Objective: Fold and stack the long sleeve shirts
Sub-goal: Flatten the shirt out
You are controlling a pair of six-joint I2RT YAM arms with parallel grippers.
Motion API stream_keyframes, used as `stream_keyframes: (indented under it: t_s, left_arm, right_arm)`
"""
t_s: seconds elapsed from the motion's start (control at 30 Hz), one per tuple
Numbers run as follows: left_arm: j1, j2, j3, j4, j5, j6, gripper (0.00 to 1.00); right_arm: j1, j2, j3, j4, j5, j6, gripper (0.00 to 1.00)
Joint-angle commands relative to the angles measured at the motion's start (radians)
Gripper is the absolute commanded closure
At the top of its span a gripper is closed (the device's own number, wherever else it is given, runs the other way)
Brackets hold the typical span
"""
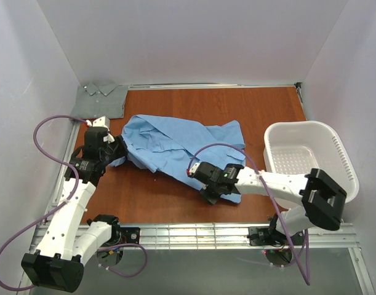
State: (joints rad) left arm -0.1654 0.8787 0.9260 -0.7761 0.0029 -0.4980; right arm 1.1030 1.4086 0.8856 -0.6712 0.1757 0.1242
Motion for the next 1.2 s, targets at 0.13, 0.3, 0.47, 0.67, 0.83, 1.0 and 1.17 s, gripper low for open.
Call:
stream_keyframes:
  t_s: [0.13,0.3,0.47,0.67,0.83,1.0,1.17]
  left_arm:
    - [0.004,0.003,0.059,0.018,-0.053,0.001,1.0]
    - [0.004,0.016,0.144,0.006,-0.144,0.012,1.0]
    - [0.004,0.039,0.393,0.03,-0.3,0.052,1.0]
    - [0.004,0.104,0.698,0.153,-0.343,0.131,1.0]
    - [0.004,0.206,0.925,0.169,-0.299,0.182,1.0]
    - [0.004,0.24,0.979,0.143,-0.324,0.151,1.0]
    - [0.004,0.158,0.947,0.144,-0.38,0.17,1.0]
  right_arm:
    - [0.044,0.105,0.044,0.021,0.304,0.061,0.41]
    - [0.046,0.055,0.12,-0.079,0.379,0.039,0.99]
    - [0.047,-0.095,0.427,-0.243,0.566,-0.06,0.99]
    - [0.046,-0.157,0.786,-0.223,0.706,-0.309,0.99]
    - [0.035,-0.132,0.932,-0.13,0.777,-0.47,0.99]
    - [0.012,-0.123,0.97,-0.062,0.743,-0.517,0.99]
    - [0.012,-0.209,0.926,-0.051,0.644,-0.486,0.99]
